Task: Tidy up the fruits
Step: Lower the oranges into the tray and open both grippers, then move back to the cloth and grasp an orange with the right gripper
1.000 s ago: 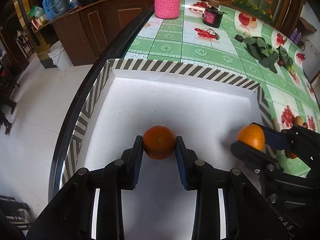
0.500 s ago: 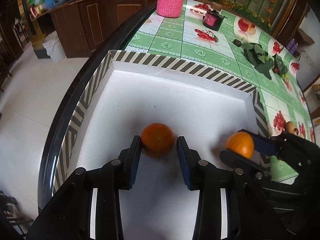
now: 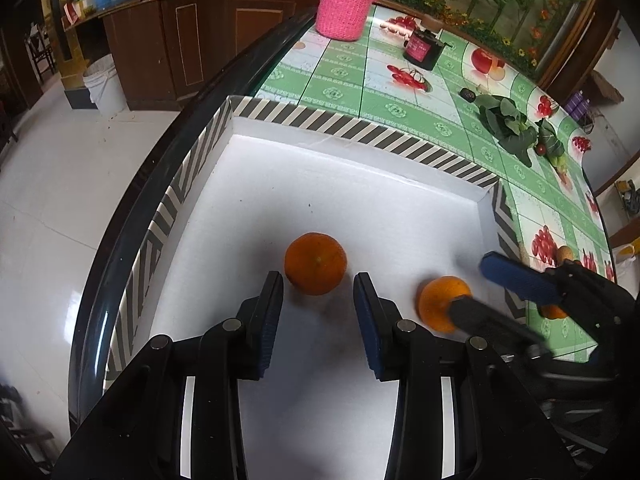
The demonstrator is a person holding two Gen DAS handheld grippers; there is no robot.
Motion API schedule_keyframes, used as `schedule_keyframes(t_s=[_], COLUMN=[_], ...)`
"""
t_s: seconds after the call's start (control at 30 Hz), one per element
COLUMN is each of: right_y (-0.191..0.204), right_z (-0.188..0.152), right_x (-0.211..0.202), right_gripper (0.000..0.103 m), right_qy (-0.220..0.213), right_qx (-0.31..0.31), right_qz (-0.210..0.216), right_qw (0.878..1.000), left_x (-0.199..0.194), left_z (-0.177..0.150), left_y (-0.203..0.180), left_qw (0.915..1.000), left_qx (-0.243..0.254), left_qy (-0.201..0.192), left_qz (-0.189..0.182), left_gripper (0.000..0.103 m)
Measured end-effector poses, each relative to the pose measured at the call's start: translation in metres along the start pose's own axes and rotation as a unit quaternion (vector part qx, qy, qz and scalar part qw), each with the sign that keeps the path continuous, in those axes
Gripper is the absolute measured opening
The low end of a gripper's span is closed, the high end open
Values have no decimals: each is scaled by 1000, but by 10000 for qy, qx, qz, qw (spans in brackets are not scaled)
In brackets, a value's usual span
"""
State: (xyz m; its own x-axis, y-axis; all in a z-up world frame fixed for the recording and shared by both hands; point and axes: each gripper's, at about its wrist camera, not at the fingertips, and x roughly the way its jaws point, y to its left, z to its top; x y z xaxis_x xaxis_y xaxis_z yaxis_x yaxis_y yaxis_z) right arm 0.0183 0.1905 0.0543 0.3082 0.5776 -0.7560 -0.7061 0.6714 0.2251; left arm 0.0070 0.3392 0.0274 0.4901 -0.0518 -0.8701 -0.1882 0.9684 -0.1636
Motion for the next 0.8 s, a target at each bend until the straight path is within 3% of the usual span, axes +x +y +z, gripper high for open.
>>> schedule_keyframes(t_s=[0.27,0.47,0.6,0.67,0.8], right_y=[-17,-40,-59,-68,-96], right_z=[-18,-66,-95,-111,-129], right_x=[-57,-125,-134,-142,-148], right_gripper=[40,40,40,40,40], right_qy=[-673,-1486,-954,-920,-799], right_qx=[217,277,458,560,1098], right_qz=[-157,-422,-732,-964,-1010], right_qw=[9974,9876,9917,9895,9856], left_x=[-35,-63,-65,-61,-51], left_z=[-14,-33,-46,-54,-63], left_y=[-29,-72,-106,-124,-155], left_qw=[9976,9917,9881,9862,9823], left_qx=[295,766,1125,1320,1612], left_qy=[-583,-894,-785,-668,-427], left_qz=[-211,-509,-694,-746,-850], left_gripper=[36,36,36,36,36])
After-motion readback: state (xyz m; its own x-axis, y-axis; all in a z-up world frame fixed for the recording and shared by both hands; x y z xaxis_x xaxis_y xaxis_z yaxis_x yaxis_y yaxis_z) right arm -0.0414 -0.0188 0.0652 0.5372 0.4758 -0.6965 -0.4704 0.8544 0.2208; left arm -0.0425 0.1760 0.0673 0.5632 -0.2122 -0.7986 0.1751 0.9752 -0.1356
